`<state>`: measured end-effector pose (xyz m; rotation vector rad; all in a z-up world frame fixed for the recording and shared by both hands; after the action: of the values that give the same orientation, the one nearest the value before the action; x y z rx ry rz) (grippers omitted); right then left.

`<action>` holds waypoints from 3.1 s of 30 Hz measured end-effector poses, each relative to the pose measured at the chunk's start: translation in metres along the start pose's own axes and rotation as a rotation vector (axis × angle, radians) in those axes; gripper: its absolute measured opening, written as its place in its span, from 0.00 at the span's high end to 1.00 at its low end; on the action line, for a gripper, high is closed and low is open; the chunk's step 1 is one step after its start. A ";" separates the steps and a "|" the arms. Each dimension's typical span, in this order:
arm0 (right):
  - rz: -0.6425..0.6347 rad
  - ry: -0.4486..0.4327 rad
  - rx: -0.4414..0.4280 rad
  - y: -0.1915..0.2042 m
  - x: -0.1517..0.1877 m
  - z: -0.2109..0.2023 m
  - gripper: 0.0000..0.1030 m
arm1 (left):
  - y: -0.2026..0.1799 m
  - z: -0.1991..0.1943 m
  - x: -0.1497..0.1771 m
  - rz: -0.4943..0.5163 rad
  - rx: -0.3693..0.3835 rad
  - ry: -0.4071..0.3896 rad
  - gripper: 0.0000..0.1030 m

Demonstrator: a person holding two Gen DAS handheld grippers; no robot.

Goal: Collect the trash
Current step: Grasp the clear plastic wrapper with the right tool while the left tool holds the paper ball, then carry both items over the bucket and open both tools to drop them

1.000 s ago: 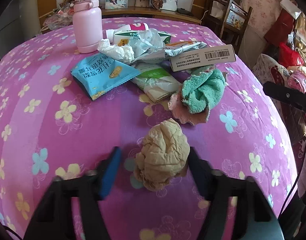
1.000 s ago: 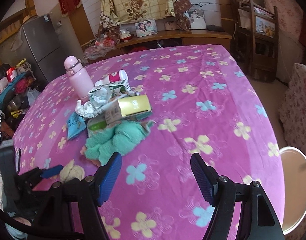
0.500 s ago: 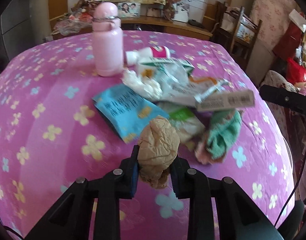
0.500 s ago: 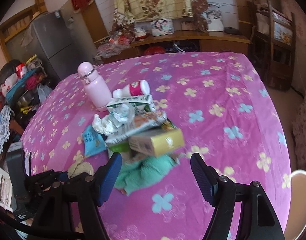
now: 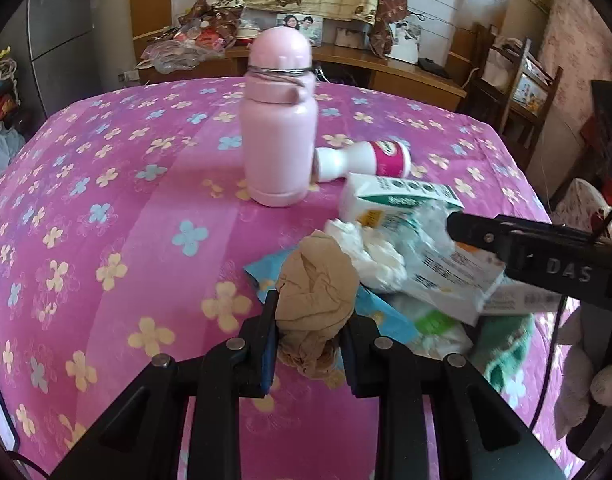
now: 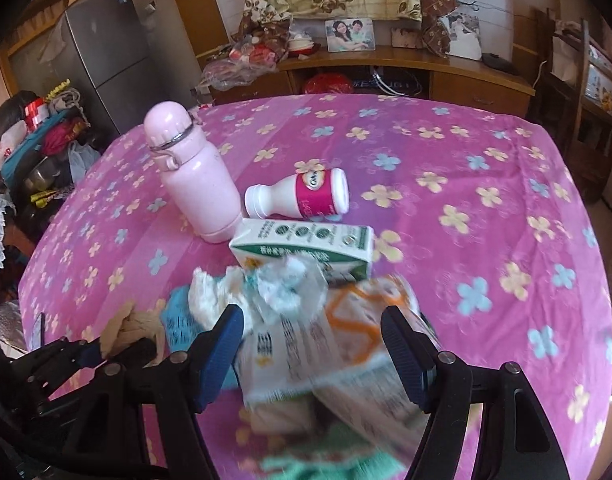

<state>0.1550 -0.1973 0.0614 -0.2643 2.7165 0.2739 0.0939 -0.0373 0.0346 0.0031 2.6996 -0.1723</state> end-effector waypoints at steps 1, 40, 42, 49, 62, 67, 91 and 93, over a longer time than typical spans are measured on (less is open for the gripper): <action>0.003 0.011 -0.001 0.001 -0.004 0.005 0.28 | 0.003 0.002 -0.002 -0.005 0.005 0.003 0.72; 0.102 -0.143 -0.045 -0.105 0.150 -0.123 0.83 | -0.155 -0.051 0.065 0.246 0.156 -0.026 0.72; 0.124 -0.147 -0.027 -0.121 0.163 -0.129 0.83 | -0.174 -0.054 0.070 0.278 0.165 -0.025 0.72; 0.194 -0.153 0.040 -0.176 0.204 -0.154 0.83 | -0.241 -0.058 0.086 0.381 0.205 -0.014 0.72; 0.389 -0.124 0.151 -0.286 0.281 -0.176 0.83 | -0.350 -0.037 0.114 0.521 0.286 0.038 0.72; 0.447 -0.111 0.167 -0.316 0.301 -0.175 0.83 | -0.378 -0.030 0.122 0.560 0.304 0.059 0.72; 0.575 -0.071 0.194 -0.365 0.334 -0.165 0.83 | -0.441 -0.003 0.139 0.618 0.408 0.158 0.72; 0.593 -0.064 0.197 -0.370 0.338 -0.163 0.81 | -0.445 -0.001 0.140 0.626 0.414 0.166 0.72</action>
<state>-0.1275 -0.6393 0.0159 0.6029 2.6675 0.1666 -0.0462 -0.4821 0.0302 1.0026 2.6227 -0.5436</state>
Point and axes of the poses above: each gripper's, at about its wrist camera, not at the fingertips, and z roughly the way its jaws point, y to its left, x to its underside, the point moved 2 cm from there along z, roughly the way its jaws point, and after that the axes turned 12 degrees about y, right-handed, at the moved point
